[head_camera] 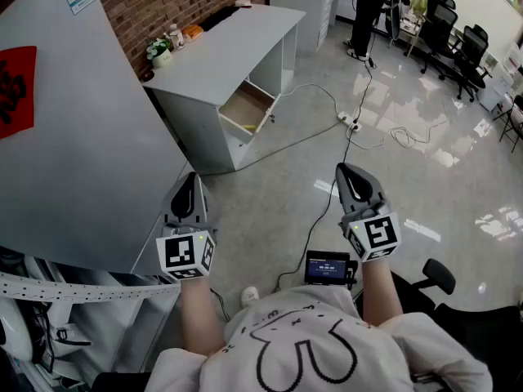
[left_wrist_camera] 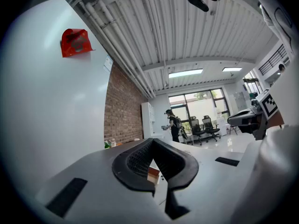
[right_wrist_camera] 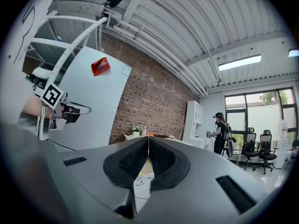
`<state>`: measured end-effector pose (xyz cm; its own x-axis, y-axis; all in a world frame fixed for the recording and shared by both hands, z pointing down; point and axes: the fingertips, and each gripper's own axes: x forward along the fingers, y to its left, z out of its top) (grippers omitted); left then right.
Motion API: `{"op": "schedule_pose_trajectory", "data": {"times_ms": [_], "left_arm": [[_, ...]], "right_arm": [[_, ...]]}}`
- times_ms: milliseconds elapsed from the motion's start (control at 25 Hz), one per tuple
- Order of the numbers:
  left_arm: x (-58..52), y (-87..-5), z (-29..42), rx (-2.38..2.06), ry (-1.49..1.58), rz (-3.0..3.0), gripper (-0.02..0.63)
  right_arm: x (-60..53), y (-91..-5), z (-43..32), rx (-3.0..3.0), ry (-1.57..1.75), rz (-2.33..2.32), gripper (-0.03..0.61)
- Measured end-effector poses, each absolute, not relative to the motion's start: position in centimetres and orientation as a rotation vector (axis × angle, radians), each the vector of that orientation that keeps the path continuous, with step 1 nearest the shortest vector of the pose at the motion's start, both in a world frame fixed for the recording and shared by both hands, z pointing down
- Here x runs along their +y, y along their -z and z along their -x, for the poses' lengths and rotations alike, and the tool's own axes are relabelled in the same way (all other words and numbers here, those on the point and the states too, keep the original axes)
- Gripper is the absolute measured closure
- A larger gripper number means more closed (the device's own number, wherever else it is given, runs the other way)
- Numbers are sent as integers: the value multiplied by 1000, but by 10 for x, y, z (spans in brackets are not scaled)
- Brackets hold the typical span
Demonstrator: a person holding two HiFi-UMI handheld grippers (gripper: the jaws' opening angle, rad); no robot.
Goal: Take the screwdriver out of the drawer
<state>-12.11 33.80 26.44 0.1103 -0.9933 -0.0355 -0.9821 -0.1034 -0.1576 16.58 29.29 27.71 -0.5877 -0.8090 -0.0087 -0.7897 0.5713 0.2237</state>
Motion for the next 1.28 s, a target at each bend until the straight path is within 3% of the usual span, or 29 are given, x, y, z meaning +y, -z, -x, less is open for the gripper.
{"op": "schedule_pose_trajectory", "data": {"times_ms": [520, 1280], "left_arm": [[294, -263, 85, 2005, 149, 2216, 601], [235, -274, -36, 2094, 131, 2153, 601]], "right_arm": [[248, -288, -198, -2719, 270, -1354, 558], [187, -296, -327, -2758, 263, -1290, 557]]}}
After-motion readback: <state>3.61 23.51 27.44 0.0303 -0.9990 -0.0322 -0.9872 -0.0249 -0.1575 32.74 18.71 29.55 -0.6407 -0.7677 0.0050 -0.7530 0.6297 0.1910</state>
